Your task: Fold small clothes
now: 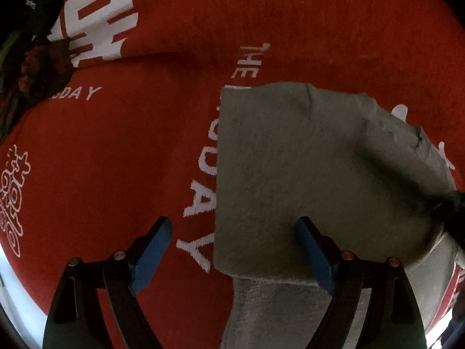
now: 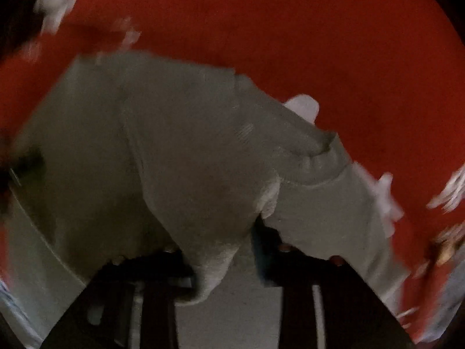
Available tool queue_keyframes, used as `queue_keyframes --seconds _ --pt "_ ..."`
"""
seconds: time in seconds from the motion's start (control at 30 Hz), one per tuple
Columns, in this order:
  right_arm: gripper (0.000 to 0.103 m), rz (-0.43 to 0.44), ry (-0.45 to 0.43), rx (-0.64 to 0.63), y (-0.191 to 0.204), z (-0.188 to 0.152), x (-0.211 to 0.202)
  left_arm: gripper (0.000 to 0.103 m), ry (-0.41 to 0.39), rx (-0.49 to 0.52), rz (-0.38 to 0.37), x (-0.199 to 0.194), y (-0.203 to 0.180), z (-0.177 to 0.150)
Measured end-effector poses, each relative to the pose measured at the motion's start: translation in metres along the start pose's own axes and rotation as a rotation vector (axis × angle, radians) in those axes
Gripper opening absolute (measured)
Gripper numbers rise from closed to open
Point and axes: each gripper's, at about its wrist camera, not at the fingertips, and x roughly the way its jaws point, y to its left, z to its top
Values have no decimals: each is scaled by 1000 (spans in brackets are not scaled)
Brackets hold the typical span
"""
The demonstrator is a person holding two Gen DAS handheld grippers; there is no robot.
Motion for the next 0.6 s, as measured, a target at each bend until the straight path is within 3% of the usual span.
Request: queue_keyframes --seconds 0.1,0.2,0.23,0.27,0.33,0.4,0.5,0.6 --pt "27 159 -127 298 -60 -22 -26 87 11 -10 -4 0 0 0" --pt "28 245 -111 566 -107 -55 -19 87 21 -4 -5 -2 0 -1" --pt "34 309 -86 672 -121 -69 -11 87 24 1 -6 -3 0 0" --pt "49 357 -62 762 -133 -83 -3 87 27 4 -8 -4 1 1" --pt "59 432 -33 913 -149 -111 4 87 20 3 -22 -8 5 7" --pt "59 476 -47 988 -161 -129 1 87 9 -2 -37 -11 9 18" --pt "64 483 -43 1006 -170 -134 -4 87 6 -32 -50 -8 18 44" --pt "66 474 -49 1023 -181 -129 -2 87 91 -56 -100 17 19 71"
